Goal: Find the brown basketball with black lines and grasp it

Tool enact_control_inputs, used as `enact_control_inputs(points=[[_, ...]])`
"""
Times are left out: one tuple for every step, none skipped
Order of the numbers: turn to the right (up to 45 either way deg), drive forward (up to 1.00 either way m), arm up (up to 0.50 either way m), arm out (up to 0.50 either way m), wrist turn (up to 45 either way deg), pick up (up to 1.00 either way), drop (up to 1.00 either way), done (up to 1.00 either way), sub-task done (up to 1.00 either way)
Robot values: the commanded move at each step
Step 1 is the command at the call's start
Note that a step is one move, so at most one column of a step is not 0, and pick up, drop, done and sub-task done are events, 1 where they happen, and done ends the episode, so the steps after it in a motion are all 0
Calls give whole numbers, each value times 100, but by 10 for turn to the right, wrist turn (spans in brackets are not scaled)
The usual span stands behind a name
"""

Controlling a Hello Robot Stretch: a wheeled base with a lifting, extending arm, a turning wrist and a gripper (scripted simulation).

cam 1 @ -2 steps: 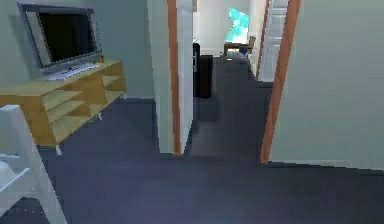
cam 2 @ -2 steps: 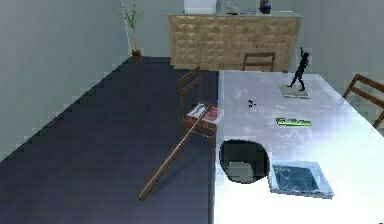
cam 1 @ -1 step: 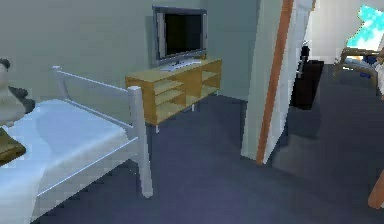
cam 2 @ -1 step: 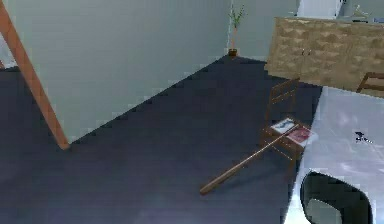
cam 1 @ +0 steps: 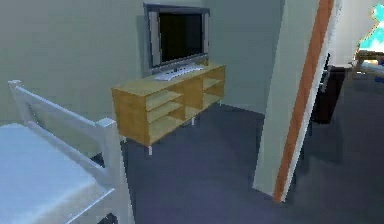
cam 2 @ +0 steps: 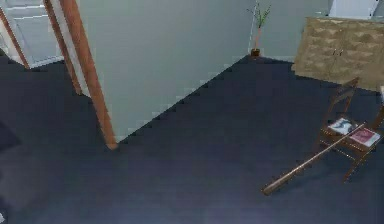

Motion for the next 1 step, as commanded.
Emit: enact_control_inputs(points=[[-450, 0, 0, 0, 0, 0, 0, 0, 0]])
